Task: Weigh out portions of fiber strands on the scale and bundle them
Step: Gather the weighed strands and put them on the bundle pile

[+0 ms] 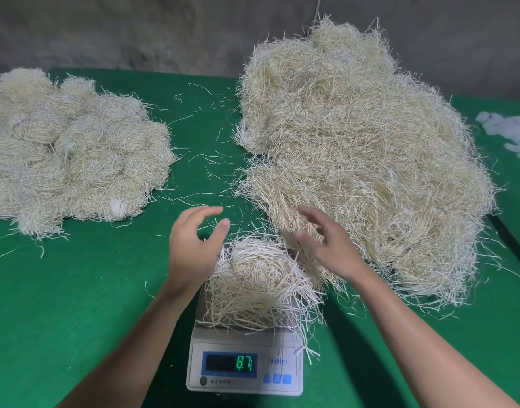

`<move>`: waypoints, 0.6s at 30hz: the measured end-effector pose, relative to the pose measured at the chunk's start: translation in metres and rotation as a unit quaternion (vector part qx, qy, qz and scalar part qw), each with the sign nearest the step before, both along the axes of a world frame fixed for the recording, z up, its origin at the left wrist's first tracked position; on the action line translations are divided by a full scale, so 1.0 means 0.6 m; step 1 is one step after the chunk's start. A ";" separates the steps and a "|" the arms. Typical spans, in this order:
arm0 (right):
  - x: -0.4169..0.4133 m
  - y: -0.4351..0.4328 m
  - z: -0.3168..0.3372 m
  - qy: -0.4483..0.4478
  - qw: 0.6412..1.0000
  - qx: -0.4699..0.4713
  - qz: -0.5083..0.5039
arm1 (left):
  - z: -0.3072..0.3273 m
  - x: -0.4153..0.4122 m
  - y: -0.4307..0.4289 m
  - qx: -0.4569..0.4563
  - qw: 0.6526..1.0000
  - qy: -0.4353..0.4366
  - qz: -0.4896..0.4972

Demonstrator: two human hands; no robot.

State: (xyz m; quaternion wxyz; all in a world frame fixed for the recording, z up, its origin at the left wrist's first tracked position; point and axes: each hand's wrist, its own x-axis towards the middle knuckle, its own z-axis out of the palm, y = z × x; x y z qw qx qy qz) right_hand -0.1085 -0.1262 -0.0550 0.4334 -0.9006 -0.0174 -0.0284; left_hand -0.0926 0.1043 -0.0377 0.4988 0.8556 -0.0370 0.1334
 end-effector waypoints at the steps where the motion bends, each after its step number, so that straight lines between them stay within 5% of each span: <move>1: 0.010 -0.016 -0.005 0.005 0.999 0.009 -0.038 | 0.008 0.005 -0.009 0.005 1.000 0.005 -0.003; 7: 0.055 -0.100 -0.018 0.039 0.988 0.021 -0.146 | 0.047 0.038 -0.067 0.020 0.999 0.019 -0.043; 18: 0.167 -0.069 -0.057 0.052 0.992 -0.111 -0.026 | 0.080 0.150 -0.171 0.028 0.997 0.042 -0.066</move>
